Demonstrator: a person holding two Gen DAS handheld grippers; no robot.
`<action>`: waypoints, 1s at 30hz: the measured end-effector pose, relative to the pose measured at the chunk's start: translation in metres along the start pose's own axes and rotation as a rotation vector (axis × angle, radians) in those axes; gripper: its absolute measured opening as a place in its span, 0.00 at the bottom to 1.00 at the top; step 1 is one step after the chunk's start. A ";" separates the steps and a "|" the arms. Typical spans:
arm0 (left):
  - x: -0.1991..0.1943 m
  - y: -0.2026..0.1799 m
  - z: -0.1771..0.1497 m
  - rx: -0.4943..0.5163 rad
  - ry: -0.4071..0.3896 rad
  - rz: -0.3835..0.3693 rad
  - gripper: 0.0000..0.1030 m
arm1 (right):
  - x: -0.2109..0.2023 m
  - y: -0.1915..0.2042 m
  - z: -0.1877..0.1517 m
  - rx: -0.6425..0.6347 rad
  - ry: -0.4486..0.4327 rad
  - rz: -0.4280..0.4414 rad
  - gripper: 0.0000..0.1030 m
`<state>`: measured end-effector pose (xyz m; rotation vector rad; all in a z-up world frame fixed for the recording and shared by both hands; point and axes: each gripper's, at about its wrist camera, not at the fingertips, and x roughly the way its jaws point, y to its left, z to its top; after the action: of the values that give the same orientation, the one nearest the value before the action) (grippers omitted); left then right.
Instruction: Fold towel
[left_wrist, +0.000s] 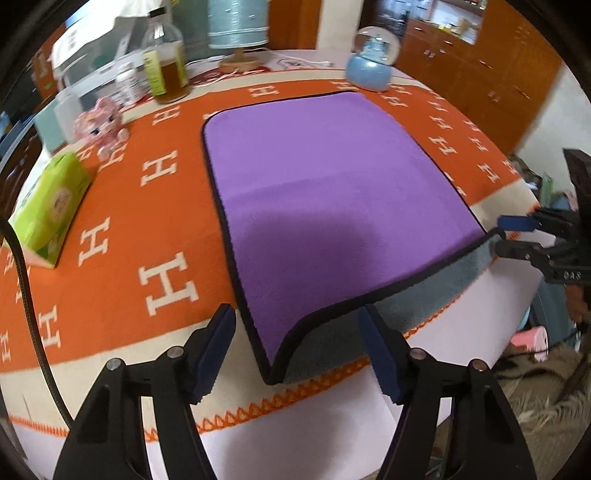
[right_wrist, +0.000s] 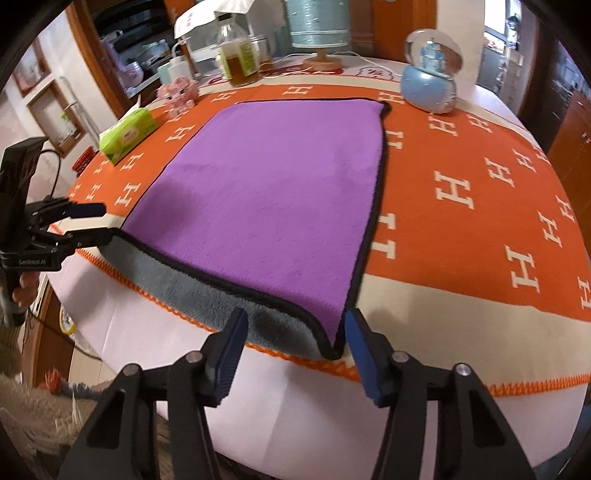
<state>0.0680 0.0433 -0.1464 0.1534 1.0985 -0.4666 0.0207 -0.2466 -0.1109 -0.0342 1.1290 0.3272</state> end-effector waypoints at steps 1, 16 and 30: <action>0.001 0.000 0.000 0.010 0.006 -0.009 0.62 | 0.001 0.001 0.000 -0.008 0.000 0.005 0.48; 0.027 0.004 0.001 0.090 0.133 -0.092 0.40 | 0.007 0.001 0.002 -0.107 0.035 0.054 0.24; 0.023 -0.002 -0.007 0.120 0.151 -0.077 0.09 | 0.007 0.001 -0.003 -0.126 0.027 0.014 0.06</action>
<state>0.0701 0.0370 -0.1694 0.2554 1.2273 -0.5977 0.0207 -0.2447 -0.1184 -0.1420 1.1346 0.4116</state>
